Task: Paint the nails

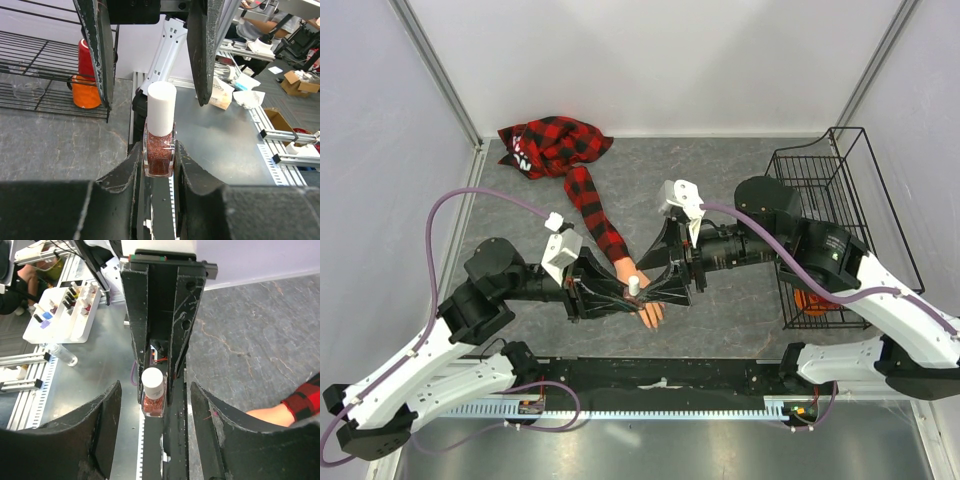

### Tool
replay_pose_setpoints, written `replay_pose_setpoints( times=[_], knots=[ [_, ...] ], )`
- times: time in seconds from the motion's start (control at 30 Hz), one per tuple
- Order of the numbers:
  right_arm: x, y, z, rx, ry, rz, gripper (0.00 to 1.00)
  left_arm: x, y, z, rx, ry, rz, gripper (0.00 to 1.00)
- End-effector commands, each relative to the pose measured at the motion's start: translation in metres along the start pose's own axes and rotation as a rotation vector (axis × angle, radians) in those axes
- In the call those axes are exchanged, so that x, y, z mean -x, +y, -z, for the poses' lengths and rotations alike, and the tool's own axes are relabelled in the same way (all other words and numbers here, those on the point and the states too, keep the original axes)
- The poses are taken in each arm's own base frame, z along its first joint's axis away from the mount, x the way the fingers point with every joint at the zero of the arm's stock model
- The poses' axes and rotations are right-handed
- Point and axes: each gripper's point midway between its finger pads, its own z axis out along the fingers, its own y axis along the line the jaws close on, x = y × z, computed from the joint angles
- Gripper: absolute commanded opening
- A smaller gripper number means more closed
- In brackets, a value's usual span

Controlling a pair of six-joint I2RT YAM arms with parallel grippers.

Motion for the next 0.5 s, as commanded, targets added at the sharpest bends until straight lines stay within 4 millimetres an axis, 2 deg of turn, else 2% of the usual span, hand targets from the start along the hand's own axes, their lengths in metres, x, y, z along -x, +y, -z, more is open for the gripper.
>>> replay_pose_setpoints(
  times=[0.0,0.2,0.47],
  knots=[
    [0.0221,0.0128,0.0007,0.083,-0.066,0.057,0.63,0.0072,-0.0065,-0.0014,-0.036,-0.029,0.005,0.02],
    [0.0215,0.0116,-0.0035,0.097,-0.066,0.055,0.60,0.0089,-0.0048,-0.0016,-0.029,-0.038,-0.007,0.02],
    [0.0197,0.0082,-0.0085,0.112,-0.058,0.054,0.48,0.0110,-0.0045,-0.0029,-0.032,-0.038,-0.019,0.02]
  ],
)
